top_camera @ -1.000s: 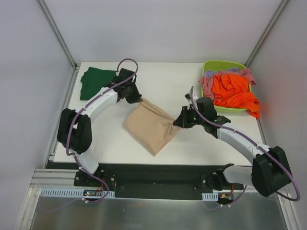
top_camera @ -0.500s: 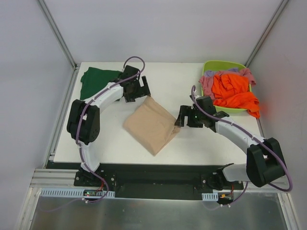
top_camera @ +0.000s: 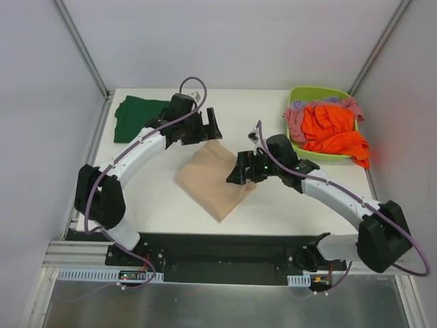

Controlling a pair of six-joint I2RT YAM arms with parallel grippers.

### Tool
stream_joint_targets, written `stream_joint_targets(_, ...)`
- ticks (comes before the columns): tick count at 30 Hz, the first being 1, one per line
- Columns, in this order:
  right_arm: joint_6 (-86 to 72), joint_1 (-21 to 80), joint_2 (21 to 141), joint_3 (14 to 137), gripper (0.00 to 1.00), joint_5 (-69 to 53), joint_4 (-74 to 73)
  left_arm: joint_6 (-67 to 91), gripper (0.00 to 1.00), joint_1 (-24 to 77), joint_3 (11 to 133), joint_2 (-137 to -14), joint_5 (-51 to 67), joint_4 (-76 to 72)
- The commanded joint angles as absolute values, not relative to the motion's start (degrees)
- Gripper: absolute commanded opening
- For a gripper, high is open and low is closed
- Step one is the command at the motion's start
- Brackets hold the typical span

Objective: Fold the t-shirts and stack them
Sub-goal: Fold the long partially folded tshirt into a neat square

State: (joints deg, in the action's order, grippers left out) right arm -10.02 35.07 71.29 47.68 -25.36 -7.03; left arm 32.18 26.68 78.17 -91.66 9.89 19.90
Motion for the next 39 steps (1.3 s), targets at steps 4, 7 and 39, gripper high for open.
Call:
stream_joint_targets(4, -11.87, 32.27, 84.01, 53.43, 0.96, -26.02, -2.20, 29.01, 0.99, 26.81, 85.33, -106.06, 15.90, 18.98)
stream_joint_targets(7, -10.91, 29.28, 87.79, 54.14, 0.96, -24.52, -3.34, 28.21, 0.99, 26.81, 89.99, -111.60, 17.22, 18.98)
stream_joint_targets(39, 0.10, 23.47, 73.08, 55.40, 0.96, -1.16, -18.54, 42.54, 0.99, 28.04, 51.96, -80.08, 2.29, 20.30)
